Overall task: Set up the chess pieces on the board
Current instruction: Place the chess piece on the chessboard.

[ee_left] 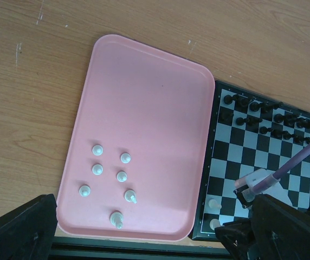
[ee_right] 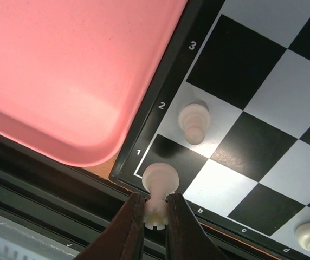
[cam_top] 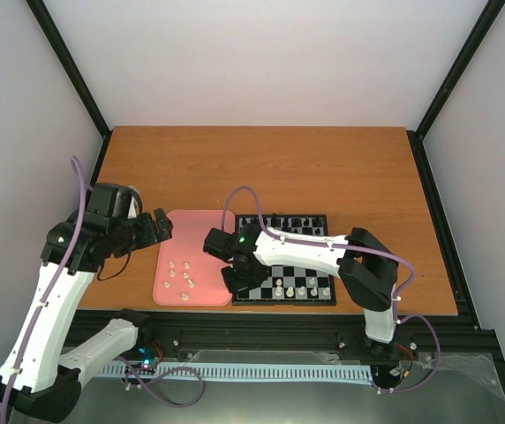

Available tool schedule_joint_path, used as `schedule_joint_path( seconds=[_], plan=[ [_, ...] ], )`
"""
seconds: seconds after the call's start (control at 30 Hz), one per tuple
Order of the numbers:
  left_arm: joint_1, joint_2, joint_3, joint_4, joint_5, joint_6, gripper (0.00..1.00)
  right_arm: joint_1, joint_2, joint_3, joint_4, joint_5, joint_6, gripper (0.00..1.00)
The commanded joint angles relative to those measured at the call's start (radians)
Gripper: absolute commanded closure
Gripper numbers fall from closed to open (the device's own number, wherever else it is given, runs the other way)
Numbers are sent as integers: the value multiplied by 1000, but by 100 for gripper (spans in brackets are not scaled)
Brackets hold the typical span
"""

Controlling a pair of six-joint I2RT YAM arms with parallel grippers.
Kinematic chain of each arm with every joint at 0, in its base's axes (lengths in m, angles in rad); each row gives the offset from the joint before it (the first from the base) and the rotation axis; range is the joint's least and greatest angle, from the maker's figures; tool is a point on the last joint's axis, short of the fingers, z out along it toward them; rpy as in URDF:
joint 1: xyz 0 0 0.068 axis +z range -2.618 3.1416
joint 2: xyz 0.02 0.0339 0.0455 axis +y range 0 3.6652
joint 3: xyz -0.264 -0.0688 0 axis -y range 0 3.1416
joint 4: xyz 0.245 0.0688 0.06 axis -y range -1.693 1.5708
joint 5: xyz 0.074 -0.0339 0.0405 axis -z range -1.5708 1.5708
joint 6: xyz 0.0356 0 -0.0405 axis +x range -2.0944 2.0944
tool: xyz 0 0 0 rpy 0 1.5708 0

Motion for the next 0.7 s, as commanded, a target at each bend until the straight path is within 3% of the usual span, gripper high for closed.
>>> schedule_joint_path(
  seconds=[0.0,0.67],
  plan=[
    [-1,4,18,-4,2,12,0,-4,-16,-15,18,-16,-11,90],
    [0,9,3,10,4,10,0,-15,6,-35,31,-25,-20,86]
  ],
)
